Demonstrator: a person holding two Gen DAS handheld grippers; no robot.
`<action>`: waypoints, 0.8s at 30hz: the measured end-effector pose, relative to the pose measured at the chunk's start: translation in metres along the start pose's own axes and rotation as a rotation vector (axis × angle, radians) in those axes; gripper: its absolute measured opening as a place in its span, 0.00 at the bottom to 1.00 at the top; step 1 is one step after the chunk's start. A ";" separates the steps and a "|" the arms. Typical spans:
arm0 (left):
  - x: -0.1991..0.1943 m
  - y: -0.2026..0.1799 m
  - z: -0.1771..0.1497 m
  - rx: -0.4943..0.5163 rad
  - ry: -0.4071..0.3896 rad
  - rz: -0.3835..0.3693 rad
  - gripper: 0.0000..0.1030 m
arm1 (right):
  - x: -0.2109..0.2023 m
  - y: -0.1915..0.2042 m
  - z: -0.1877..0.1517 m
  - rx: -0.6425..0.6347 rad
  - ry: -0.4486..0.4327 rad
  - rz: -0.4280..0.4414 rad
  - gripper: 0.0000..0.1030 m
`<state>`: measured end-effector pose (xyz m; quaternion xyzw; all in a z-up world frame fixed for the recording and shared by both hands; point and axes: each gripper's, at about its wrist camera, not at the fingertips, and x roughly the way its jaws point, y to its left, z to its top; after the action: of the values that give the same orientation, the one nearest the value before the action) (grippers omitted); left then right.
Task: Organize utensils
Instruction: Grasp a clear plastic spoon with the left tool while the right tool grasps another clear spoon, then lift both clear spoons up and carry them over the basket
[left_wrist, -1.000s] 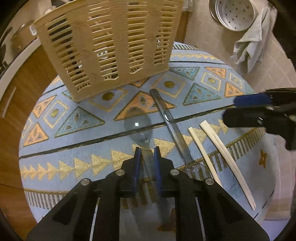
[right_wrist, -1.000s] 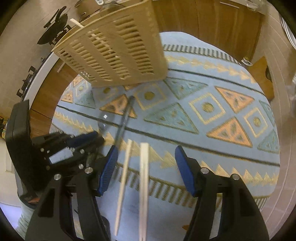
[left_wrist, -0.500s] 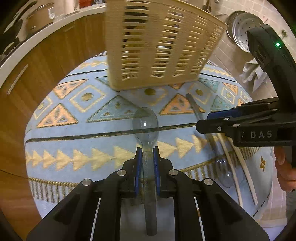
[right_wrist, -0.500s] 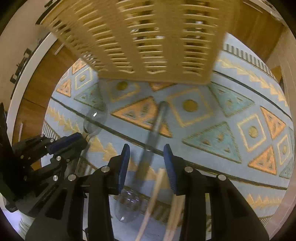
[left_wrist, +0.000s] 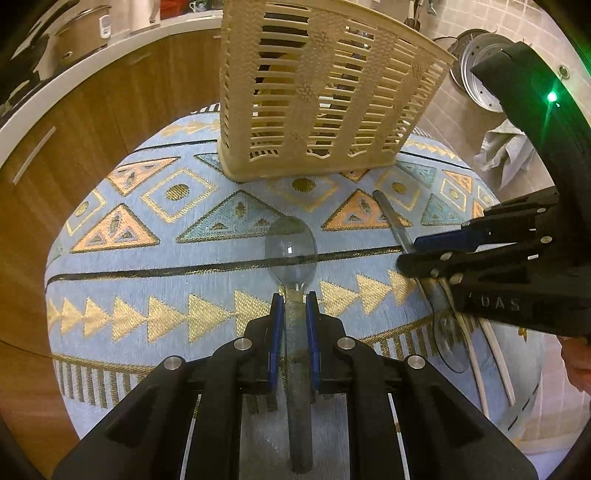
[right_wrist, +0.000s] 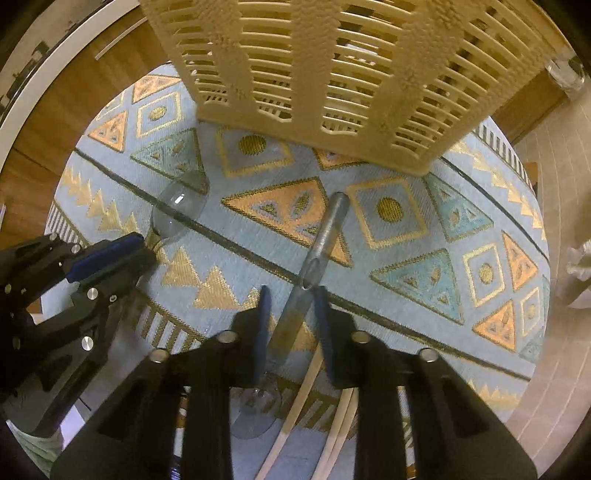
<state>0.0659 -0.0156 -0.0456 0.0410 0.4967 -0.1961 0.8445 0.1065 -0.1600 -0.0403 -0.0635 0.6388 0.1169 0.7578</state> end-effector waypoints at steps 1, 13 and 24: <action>0.001 -0.001 0.000 0.000 -0.001 0.002 0.10 | -0.001 0.001 -0.001 -0.003 -0.009 0.001 0.12; -0.012 -0.010 -0.004 0.003 -0.065 -0.041 0.10 | -0.031 -0.007 -0.031 -0.018 -0.160 0.123 0.10; -0.062 -0.025 -0.007 -0.032 -0.256 -0.128 0.10 | -0.103 -0.033 -0.069 -0.039 -0.465 0.313 0.10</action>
<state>0.0244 -0.0183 0.0075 -0.0296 0.3894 -0.2456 0.8873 0.0329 -0.2183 0.0468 0.0498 0.4474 0.2565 0.8553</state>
